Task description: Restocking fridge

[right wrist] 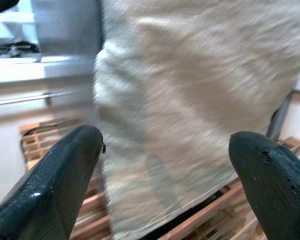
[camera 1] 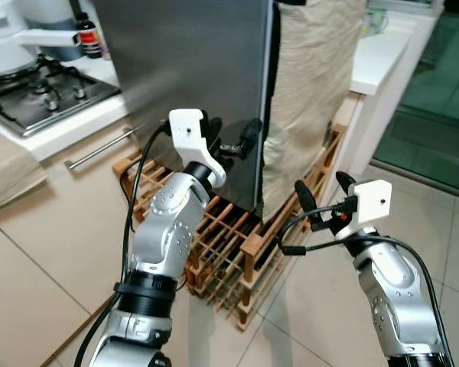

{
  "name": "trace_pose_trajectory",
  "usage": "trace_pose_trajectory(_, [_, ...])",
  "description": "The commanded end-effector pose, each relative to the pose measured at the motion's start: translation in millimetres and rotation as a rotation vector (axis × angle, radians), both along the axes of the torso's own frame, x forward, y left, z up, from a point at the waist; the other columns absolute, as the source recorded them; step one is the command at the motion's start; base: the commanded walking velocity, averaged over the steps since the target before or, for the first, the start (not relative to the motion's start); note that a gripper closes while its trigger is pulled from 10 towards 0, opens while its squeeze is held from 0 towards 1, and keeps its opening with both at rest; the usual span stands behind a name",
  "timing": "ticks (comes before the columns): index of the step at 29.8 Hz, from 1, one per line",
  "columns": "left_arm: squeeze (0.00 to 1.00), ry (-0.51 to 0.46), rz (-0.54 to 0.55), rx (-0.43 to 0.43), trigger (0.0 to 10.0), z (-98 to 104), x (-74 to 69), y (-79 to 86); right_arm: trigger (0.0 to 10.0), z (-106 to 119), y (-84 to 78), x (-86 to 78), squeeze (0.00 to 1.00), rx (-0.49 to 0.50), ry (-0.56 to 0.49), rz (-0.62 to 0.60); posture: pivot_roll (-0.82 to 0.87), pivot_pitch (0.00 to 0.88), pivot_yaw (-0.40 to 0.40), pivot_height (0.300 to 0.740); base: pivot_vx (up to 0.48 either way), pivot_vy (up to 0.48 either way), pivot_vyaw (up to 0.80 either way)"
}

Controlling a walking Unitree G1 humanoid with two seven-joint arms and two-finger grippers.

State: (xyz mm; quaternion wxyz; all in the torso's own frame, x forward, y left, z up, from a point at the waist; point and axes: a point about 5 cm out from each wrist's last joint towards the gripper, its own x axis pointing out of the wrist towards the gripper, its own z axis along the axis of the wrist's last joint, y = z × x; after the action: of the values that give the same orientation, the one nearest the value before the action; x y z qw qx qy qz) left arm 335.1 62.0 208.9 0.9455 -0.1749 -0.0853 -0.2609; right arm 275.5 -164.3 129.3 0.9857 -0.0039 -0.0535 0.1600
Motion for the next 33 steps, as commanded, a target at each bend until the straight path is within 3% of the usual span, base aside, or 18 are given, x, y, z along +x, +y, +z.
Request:
trace_pose_trajectory(1, [0.00, -0.018, -0.015, -0.009, 10.0, 8, 1.2, -8.0, 10.0, 7, 1.4, -2.0, 0.00, -0.008, -0.040, 0.017, -0.22, 0.000, 0.036, 0.740, 0.000, 0.000, 0.00])
trace_pose_trajectory(4, [0.00, -0.013, -0.023, -0.015, 10.0, 9, 2.6, -12.6, 10.0, 7, 2.8, -2.4, 0.00, -0.008, -0.044, 0.023, -0.22, 0.000, 0.038, 0.740, 0.000, 0.000, 0.00])
trace_pose_trajectory(6, [0.00, -0.028, -0.016, 0.076, 10.0, 5, 7.2, -24.5, 10.0, 10, 5.8, -1.8, 0.00, -0.001, -0.054, 0.032, -0.22, 0.000, 0.043, 0.740, 0.000, 0.000, 0.00])
trace_pose_trajectory(16, [0.00, -0.003, -0.024, 0.131, 10.0, 2, 21.1, -42.5, 10.0, 10, 5.8, -2.6, 0.00, -0.002, -0.062, 0.023, -0.24, 0.000, 0.060, 0.740, 0.000, 0.000, 0.00])
trace_pose_trajectory(23, [0.00, 0.007, -0.008, 0.122, 10.0, 2, 27.5, -43.9, 10.0, 9, 4.1, -5.2, 0.00, -0.002, -0.060, 0.012, -0.25, 0.000, 0.066, 0.740, 0.000, 0.000, 0.00])
trace_pose_trajectory(33, [0.00, -0.041, -0.110, 0.089, 10.0, 12, 18.7, -62.3, 10.0, 6, 4.2, -6.5, 0.00, 0.000, -0.055, 0.010, -0.25, 0.000, 0.075, 0.740, 0.000, 0.000, 0.00])
